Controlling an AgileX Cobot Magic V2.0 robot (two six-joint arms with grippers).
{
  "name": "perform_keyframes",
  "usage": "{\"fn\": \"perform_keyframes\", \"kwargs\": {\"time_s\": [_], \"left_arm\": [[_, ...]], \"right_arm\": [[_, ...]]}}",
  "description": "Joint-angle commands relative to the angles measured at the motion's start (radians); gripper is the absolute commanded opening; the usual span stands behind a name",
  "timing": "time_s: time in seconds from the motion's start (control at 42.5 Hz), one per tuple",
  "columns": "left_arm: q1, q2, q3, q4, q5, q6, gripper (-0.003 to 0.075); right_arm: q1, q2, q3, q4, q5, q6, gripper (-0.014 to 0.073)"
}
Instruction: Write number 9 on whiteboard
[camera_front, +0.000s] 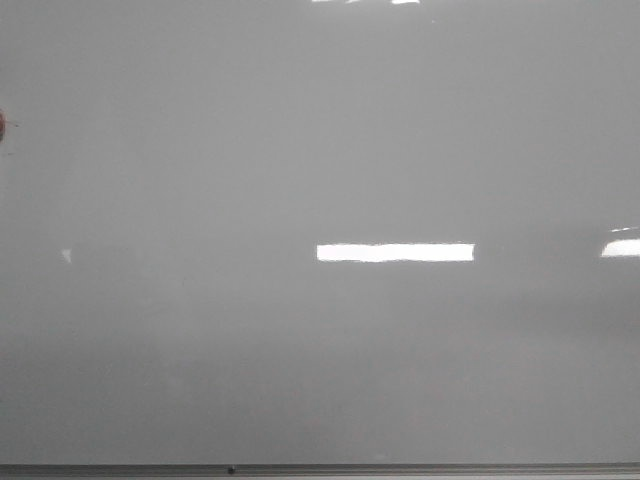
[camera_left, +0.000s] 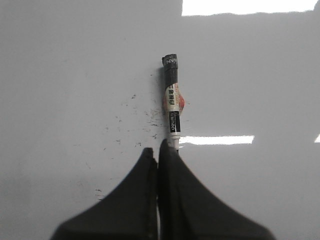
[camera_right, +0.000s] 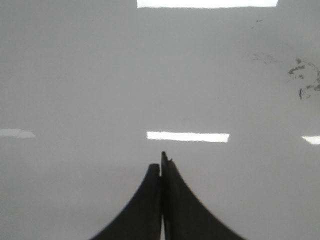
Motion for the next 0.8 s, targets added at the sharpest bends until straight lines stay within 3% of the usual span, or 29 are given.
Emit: {"fn": "perform_keyframes", "kwargs": {"time_s": [0.0, 0.658, 0.776], "left_arm": [[0.002, -0.020, 0.002, -0.010, -0.085, -0.007, -0.0019], [0.002, -0.020, 0.002, -0.010, -0.085, -0.007, -0.0019], [0.002, -0.020, 0.002, -0.005, -0.155, -0.007, -0.0019]], "right_arm": [[-0.004, -0.019, -0.003, 0.000, -0.087, -0.004, -0.0069], [-0.004, -0.019, -0.003, 0.000, -0.125, -0.004, -0.0069], [-0.004, -0.019, -0.007, 0.000, -0.186, -0.004, -0.0069]]}}
